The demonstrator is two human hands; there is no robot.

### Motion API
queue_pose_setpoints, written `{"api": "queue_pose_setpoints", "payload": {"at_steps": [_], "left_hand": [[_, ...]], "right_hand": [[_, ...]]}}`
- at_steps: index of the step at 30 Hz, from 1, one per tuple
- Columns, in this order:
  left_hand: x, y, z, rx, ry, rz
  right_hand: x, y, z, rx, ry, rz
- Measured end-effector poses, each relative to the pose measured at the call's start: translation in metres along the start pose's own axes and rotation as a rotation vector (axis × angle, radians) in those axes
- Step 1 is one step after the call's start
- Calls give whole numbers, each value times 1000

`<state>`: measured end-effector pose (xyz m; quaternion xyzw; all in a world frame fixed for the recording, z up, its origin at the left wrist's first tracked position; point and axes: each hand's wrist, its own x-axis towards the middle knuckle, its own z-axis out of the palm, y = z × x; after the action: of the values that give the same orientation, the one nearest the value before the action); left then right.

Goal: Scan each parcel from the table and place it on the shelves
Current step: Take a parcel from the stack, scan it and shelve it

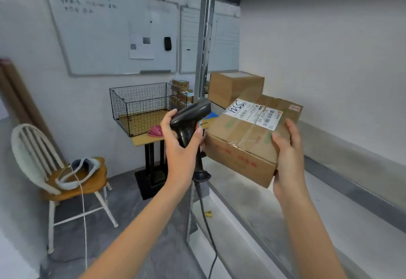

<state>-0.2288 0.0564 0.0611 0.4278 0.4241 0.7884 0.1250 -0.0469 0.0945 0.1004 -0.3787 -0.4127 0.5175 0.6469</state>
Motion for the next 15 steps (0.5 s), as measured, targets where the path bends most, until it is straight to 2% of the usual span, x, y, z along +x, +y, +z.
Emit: {"api": "queue_pose_setpoints", "payload": {"at_steps": [8,15], "left_hand": [[58,-45,29,-27,-93,8],[108,-88,56,-116,-150,52]], "right_hand": [[57,2,18,-131,-29,27],[78,14,22,-379,-252,-102]]}}
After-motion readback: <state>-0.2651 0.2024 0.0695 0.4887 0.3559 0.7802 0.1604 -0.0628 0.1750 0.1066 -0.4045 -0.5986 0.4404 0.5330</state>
